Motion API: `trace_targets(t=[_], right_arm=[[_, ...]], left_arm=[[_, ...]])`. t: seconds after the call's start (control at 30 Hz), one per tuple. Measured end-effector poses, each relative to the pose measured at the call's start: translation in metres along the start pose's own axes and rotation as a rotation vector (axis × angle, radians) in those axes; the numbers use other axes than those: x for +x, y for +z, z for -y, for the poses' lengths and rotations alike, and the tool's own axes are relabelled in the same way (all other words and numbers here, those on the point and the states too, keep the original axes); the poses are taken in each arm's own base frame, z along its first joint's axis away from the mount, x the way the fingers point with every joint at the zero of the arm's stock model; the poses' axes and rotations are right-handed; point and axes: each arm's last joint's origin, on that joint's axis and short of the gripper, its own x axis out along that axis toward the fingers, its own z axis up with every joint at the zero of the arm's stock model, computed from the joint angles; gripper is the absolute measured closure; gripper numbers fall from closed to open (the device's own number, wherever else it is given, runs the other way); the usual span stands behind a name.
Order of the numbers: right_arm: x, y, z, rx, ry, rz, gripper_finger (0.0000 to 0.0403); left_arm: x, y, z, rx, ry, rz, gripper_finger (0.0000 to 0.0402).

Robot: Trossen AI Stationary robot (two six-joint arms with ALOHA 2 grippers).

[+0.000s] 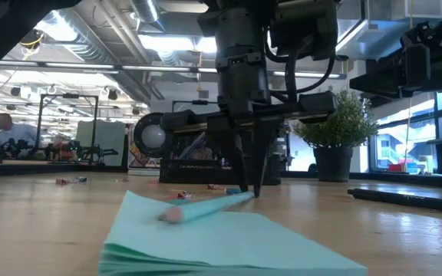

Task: Pick and place office supplies into organizer
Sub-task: Put the light blue pencil into the black desk organizer

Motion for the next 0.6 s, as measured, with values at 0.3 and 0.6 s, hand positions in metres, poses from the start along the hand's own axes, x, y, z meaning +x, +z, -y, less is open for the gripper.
trace_targets(t=[0.3, 0.6], right_arm=[[0.0000, 0.0000, 0.0000, -0.001, 0.000, 0.000, 0.0274], [0.0000, 0.0000, 0.0000, -0.002, 0.000, 0.000, 0.0274]], left_arm=[[0.0000, -0.0008, 0.0008, 0.074, -0.008, -0.001, 0.0334], [0.0000, -0.0026, 0.0014, 0.112, -0.017, -0.045, 0.0322]])
